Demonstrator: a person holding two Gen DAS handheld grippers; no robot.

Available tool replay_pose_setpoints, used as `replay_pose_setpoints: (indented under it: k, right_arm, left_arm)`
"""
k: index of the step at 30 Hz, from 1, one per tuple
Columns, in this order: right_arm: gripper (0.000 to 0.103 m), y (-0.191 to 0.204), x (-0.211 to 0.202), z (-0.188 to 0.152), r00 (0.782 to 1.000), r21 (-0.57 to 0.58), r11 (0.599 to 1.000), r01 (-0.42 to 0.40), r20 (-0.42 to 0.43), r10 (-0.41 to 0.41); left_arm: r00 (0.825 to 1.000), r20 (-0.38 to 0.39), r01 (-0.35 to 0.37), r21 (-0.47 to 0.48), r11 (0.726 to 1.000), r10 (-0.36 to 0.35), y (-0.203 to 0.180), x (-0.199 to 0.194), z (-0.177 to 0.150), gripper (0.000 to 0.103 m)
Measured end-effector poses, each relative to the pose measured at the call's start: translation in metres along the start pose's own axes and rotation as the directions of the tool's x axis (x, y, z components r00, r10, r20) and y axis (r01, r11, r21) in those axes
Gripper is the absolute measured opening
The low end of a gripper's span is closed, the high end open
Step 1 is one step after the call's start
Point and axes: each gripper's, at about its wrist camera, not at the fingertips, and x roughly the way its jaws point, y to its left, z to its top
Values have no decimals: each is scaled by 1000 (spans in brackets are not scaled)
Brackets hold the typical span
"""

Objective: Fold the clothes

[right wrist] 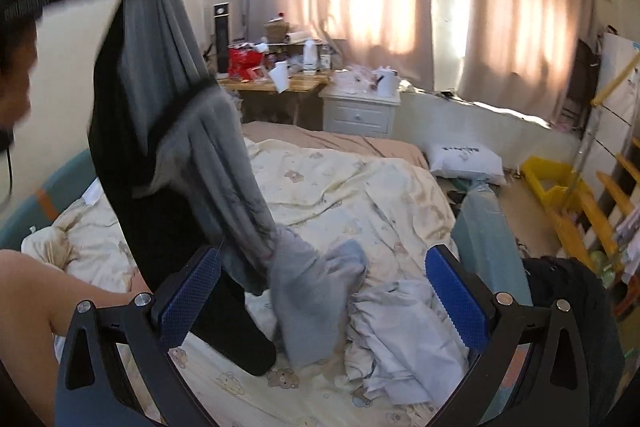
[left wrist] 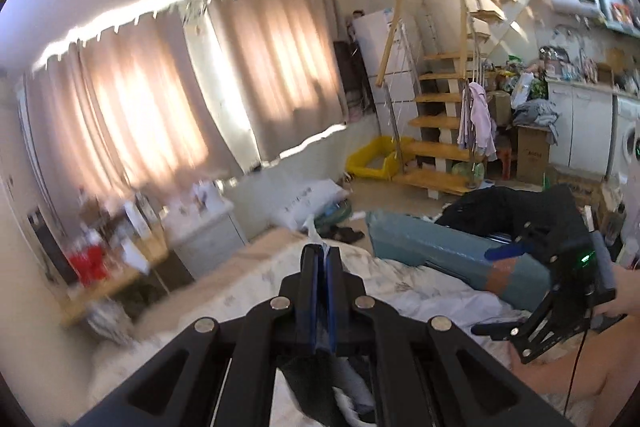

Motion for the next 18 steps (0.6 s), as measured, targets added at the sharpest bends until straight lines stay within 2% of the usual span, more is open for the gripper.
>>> replay_pose_setpoints:
  k: [8, 12, 14, 15, 16, 18]
  right_arm:
    - [103, 33, 9, 8, 993, -106, 989, -102, 48, 108]
    - [103, 49, 14, 16, 985, -138, 980, -145, 69, 156]
    - [97, 57, 16, 20, 980, -154, 974, -166, 80, 180]
    - [62, 61, 17, 22, 978, -162, 971, -177, 85, 192]
    - [10, 65, 18, 24, 975, -170, 967, -187, 90, 204]
    - [7, 73, 21, 28, 968, -187, 960, -208, 99, 229]
  left_arm:
    - [988, 137, 61, 116, 991, -77, -4, -58, 23, 3]
    - [969, 187, 130, 169, 977, -161, -2, -80, 30, 3]
    - [956, 212, 172, 159, 972, -204, 5, -92, 33, 3]
    - [957, 216, 163, 149, 975, -193, 11, -94, 33, 3]
    - [960, 218, 148, 138, 979, -176, 18, -96, 32, 3]
    - [964, 223, 119, 116, 986, -142, 33, -99, 30, 3]
